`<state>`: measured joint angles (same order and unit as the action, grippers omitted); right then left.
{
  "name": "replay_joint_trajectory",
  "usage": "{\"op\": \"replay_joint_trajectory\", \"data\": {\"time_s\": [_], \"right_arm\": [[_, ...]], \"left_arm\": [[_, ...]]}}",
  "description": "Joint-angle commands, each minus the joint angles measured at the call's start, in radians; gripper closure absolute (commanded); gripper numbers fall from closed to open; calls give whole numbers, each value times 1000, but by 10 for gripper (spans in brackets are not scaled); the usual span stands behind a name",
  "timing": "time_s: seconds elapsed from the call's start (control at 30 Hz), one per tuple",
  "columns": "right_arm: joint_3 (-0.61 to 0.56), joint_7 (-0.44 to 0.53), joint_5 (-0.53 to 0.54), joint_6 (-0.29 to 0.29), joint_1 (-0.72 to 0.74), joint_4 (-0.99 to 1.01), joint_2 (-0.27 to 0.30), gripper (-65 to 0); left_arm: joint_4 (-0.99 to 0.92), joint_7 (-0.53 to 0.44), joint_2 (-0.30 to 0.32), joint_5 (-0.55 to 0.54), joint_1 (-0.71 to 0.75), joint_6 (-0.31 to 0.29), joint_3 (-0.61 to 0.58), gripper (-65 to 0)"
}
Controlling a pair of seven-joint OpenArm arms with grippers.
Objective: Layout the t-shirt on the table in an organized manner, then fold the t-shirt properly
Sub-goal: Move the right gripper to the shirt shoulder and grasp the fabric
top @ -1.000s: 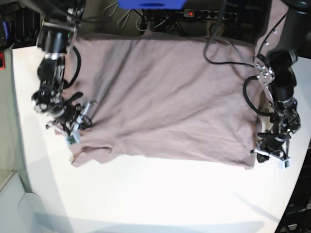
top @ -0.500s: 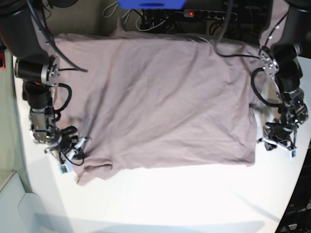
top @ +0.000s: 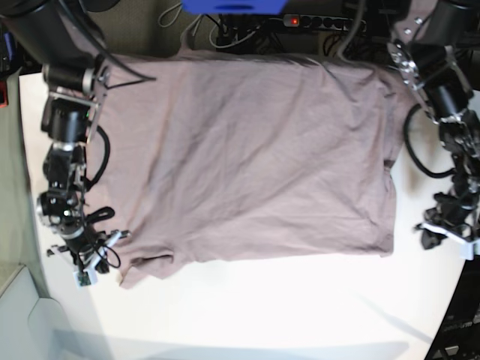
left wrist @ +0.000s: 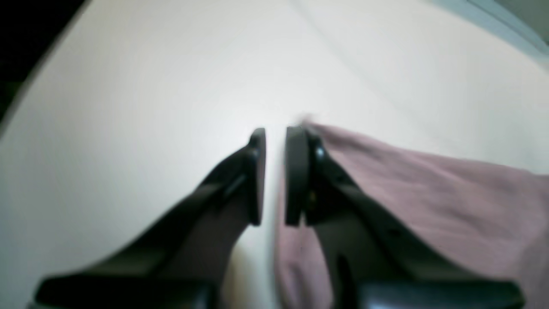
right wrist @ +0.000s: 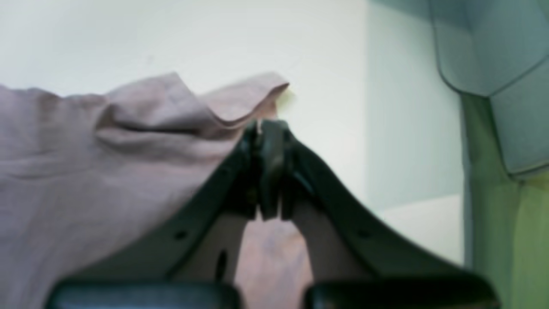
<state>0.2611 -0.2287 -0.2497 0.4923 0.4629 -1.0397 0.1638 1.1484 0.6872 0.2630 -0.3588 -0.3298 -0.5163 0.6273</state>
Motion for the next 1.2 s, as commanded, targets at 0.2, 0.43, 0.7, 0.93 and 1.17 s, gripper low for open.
{"op": "replay_joint_trajectory", "data": {"time_s": [0.2, 0.43, 0.7, 0.93, 1.17], "right_arm": [[40, -151, 17, -4, -192, -316, -54, 0], [39, -226, 16, 70, -379, -509, -117, 0], [40, -248, 14, 110, -490, -541, -131, 0], [47, -248, 11, 110, -540, -545, -108, 0], [47, -248, 11, 110, -556, -549, -99, 0]], "left_arm": [[-21, -17, -124, 51, -13, 6, 1, -83], [-399, -288, -136, 254, -130, 3, 1, -84], [-890, -639, -14, 326, -331, 11, 1, -84], [-885, -679, 68, 327, -404, 12, -17, -84], [-879, -647, 104, 317, -503, 11, -136, -83]]}}
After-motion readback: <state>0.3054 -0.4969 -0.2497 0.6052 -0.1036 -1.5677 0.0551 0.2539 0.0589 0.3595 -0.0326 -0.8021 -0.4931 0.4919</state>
